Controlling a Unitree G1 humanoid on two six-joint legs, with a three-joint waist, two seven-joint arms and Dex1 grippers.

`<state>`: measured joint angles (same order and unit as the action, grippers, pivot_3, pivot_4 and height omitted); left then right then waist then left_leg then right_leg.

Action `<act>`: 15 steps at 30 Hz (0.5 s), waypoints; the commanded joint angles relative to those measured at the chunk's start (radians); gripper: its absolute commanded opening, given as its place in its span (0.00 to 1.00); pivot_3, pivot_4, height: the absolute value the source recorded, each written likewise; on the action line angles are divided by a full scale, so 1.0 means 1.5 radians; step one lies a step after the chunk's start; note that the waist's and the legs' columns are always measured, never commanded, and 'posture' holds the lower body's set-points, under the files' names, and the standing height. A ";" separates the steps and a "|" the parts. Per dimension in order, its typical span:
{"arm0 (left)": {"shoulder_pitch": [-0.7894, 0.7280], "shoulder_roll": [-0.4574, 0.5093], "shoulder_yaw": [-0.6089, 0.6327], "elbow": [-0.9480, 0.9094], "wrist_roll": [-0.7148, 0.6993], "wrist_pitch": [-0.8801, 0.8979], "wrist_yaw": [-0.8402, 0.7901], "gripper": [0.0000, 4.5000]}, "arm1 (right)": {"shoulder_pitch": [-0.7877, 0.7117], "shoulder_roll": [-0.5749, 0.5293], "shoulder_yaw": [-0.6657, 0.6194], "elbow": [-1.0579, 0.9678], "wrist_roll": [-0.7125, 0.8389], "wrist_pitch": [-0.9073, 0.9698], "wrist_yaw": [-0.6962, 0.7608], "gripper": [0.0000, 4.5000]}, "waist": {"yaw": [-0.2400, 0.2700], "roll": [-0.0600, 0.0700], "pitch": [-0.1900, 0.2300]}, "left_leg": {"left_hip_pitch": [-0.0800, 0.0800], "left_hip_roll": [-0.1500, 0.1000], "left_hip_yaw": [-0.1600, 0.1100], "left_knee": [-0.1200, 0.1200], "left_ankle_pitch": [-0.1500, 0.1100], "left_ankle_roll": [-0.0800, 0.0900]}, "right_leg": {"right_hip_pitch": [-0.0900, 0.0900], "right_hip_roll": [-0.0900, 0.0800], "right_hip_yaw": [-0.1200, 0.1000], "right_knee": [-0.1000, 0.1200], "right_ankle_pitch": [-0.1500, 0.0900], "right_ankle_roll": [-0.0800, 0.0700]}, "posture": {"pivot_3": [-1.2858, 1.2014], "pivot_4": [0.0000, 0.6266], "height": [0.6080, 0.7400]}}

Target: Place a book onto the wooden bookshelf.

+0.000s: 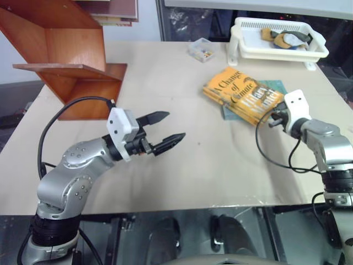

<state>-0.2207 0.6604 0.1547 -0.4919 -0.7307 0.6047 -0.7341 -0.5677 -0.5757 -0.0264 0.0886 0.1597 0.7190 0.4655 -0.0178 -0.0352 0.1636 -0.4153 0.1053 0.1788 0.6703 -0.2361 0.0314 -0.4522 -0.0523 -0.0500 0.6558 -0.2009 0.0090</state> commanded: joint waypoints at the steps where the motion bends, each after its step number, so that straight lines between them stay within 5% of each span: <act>1: 0.003 0.000 0.008 -0.029 0.001 -0.007 0.011 1.00 | -0.007 0.006 0.002 -0.058 0.011 0.009 0.012 0.02 | 0.000 0.000 0.000 | 0.000 0.000 0.000 0.000 0.000 0.000 | 0.000 0.000 0.000 0.000 0.000 0.000 | 0.52 0.24 1.00; 9: -0.018 -0.013 0.005 -0.018 -0.011 0.020 0.053 1.00 | 0.008 0.037 0.020 -0.119 0.018 0.031 0.016 0.02 | 0.002 0.000 0.000 | 0.000 0.000 0.000 0.000 0.000 0.000 | 0.000 0.000 0.000 0.000 0.000 0.000 | 0.52 0.24 1.00; 15: -0.113 -0.058 -0.002 0.039 -0.077 0.198 0.185 1.00 | 0.071 0.009 -0.009 -0.220 0.040 0.056 0.035 0.02 | 0.007 0.000 0.000 | -0.001 -0.001 -0.001 0.000 0.000 0.000 | 0.001 -0.001 -0.001 0.000 0.000 0.000 | 0.52 0.24 1.00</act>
<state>-0.3624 0.5823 0.1515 -0.4378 -0.8046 0.8367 -0.5051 -0.4621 -0.5411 0.0043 -0.1683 0.2023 0.7936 0.5050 -0.0075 -0.0352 0.1636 -0.4161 0.1045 0.1775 0.6706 -0.2360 0.0314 -0.4513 -0.0532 -0.0516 0.6557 -0.2011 0.0095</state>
